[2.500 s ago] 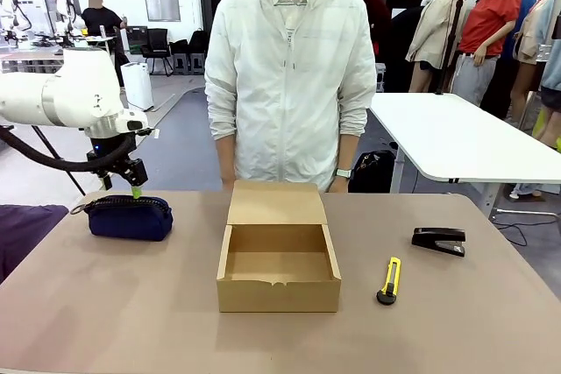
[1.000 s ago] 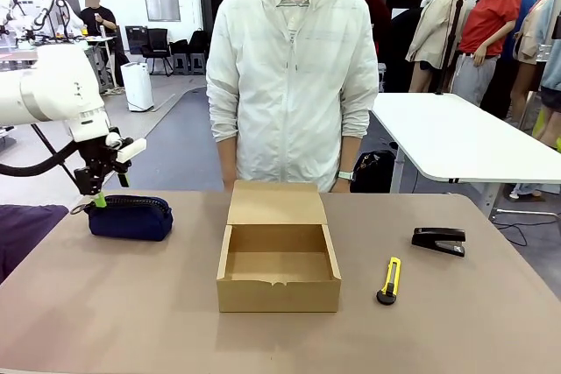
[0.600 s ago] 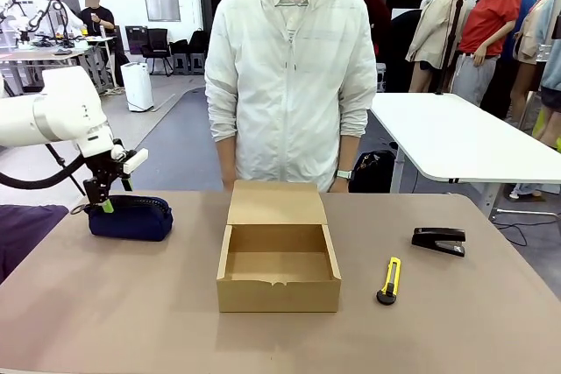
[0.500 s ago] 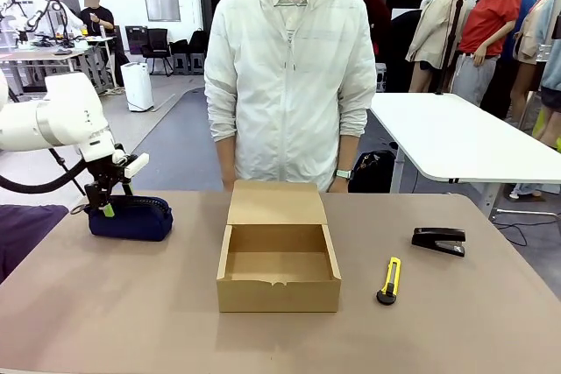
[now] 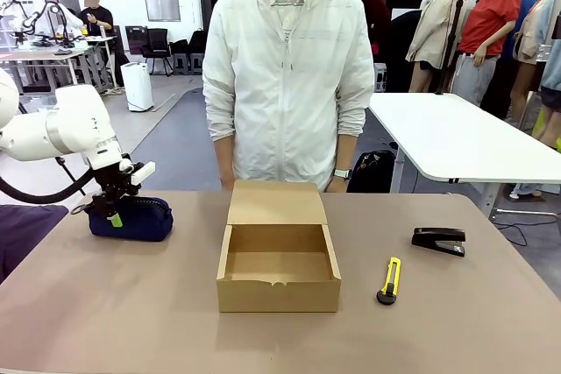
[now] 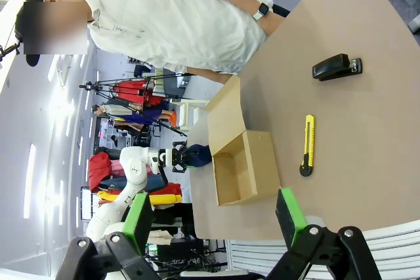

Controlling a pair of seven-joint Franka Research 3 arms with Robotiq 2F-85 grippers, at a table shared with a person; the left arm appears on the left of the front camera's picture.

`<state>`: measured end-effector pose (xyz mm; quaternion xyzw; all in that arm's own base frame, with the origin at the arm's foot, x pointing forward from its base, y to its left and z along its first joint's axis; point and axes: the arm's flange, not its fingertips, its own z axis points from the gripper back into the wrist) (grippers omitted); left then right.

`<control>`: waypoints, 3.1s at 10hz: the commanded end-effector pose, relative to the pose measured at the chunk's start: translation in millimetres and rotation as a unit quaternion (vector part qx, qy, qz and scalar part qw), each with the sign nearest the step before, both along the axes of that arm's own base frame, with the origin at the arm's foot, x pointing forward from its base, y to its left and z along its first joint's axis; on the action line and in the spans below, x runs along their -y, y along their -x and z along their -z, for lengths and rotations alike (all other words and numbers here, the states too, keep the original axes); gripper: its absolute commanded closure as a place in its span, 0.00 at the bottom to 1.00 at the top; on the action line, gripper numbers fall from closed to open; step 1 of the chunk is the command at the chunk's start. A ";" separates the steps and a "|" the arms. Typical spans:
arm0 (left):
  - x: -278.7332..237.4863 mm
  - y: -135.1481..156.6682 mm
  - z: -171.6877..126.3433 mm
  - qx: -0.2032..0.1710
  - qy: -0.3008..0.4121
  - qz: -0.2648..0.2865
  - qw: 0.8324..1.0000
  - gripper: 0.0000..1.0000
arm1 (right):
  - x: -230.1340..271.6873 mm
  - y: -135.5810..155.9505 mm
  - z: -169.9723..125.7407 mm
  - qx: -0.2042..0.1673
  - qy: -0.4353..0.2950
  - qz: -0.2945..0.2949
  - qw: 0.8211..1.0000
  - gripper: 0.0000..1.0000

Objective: Pack the items into the box.
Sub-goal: Pick up the item specified by the human and place it in the Mailer Box.

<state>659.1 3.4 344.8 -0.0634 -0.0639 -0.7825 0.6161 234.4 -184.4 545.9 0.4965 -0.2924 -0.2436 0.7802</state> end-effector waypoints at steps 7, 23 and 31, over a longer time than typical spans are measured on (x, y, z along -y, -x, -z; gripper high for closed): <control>-5.6 -4.1 -9.7 -0.001 0.020 -0.003 1.000 1.00 | 1.7 -1.0 -0.9 0.014 0.000 -0.004 1.000 0.00; 5.9 96.5 -195.2 -0.033 0.004 -0.114 0.993 1.00 | 1.7 -1.0 -0.9 0.014 0.000 -0.004 1.000 0.00; 209.1 52.7 -184.7 -0.129 0.046 -0.208 0.968 1.00 | 1.7 -1.0 -0.9 0.014 0.000 -0.004 1.000 0.00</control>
